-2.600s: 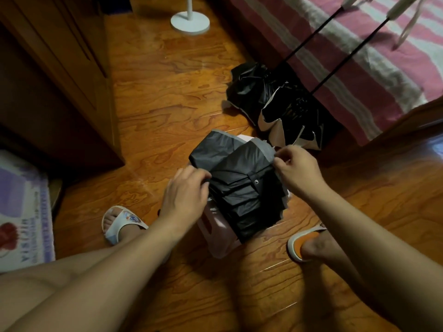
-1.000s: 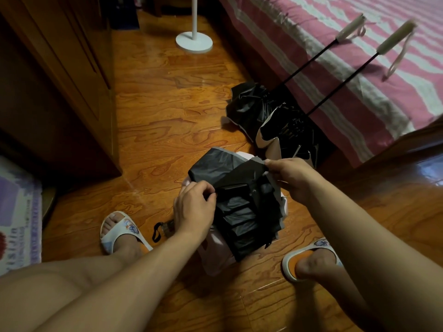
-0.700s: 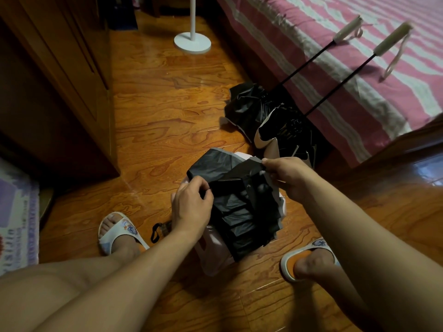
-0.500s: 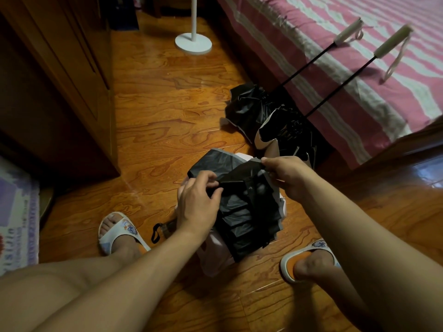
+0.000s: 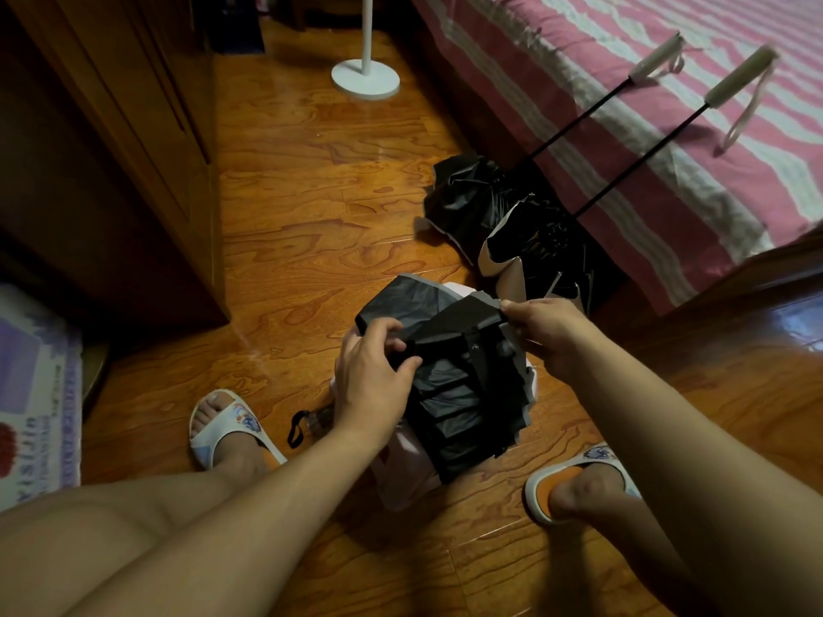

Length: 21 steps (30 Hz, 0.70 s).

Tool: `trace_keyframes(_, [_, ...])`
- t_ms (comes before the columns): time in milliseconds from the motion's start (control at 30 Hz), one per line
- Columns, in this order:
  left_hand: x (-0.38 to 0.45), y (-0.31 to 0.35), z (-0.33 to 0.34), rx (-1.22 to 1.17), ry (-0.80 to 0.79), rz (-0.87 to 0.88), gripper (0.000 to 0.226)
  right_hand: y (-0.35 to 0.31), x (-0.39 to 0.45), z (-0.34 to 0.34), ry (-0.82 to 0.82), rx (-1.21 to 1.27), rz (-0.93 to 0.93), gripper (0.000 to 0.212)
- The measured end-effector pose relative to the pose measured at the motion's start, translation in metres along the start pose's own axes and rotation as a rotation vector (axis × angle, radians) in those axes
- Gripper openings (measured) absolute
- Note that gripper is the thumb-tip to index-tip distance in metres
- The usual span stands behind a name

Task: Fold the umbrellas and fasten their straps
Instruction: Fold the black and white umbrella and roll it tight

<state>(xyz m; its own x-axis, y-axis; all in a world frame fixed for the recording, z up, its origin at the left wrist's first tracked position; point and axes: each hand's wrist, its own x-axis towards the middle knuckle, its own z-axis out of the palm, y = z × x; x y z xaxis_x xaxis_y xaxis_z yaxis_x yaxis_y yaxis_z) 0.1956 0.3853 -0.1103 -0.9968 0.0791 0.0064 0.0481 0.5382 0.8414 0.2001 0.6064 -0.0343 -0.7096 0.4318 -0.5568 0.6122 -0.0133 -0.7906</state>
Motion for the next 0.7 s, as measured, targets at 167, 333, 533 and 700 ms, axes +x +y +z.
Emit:
trace_keyframes(167, [0.0008,-0.0009,-0.001,0.102,0.001,0.086,0.035,0.0013,-0.0046,0.0003,-0.008,0.026,0.002,0.02])
trace_keyframes(333, [-0.0028,0.0022,0.0027,0.123,0.002,0.081,0.045,-0.0003,-0.0053,0.0007,-0.001,0.025,0.003,0.018])
trace_keyframes(533, [-0.0004,0.0028,0.0027,0.101,-0.002,0.076,0.047,-0.0005,-0.0056,0.0007,0.014,0.012,0.003,0.017])
trace_keyframes(700, [-0.0029,0.0005,0.0042,0.1,-0.031,0.044,0.048,0.0006,-0.0025,0.0004,0.024,0.009,0.002,0.017])
